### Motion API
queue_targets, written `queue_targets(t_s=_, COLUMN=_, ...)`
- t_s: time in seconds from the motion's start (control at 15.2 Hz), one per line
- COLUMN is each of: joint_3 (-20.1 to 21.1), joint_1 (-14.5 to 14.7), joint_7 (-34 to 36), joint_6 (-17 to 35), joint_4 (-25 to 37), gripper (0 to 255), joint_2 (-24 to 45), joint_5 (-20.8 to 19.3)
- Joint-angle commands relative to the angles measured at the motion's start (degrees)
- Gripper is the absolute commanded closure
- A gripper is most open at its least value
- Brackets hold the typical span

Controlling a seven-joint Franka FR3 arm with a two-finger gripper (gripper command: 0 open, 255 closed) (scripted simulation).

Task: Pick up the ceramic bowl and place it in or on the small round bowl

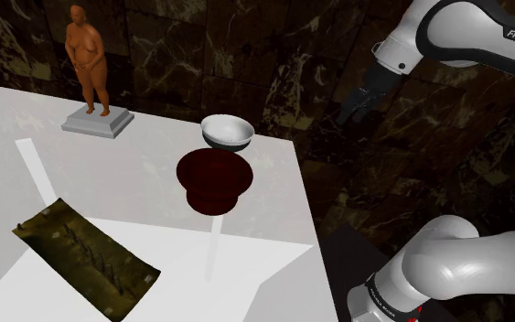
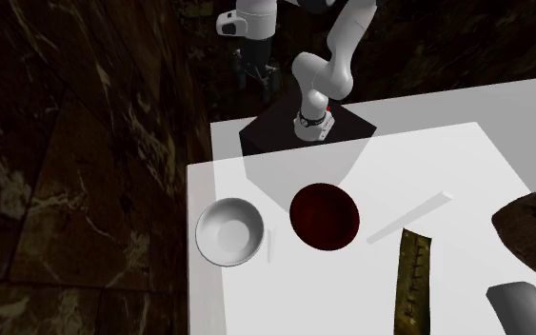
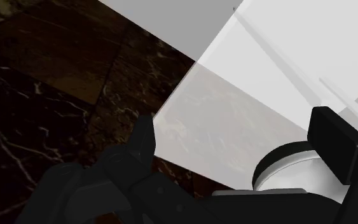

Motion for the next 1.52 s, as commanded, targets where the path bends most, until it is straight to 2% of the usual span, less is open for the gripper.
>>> queue_targets(t_s=0.0, joint_3=0.0, joint_1=0.0, joint_7=0.0, joint_6=0.0, joint_4=0.0, gripper=0, joint_2=0.0, joint_5=0.0)
queue_targets(t_s=0.73, joint_3=3.21, joint_1=2.31, joint_7=1.54, joint_6=9.38, joint_4=12.51, gripper=0, joint_2=23.93, joint_5=0.48)
queue_targets(t_s=1.12, joint_3=4.74, joint_1=3.28, joint_7=2.58, joint_6=11.21, joint_4=23.07, gripper=0, joint_2=37.47, joint_5=-0.23)
queue_targets(t_s=1.45, joint_3=5.75, joint_1=4.22, joint_7=3.53, joint_6=10.77, joint_4=34.24, gripper=0, joint_2=49.21, joint_5=-1.35)
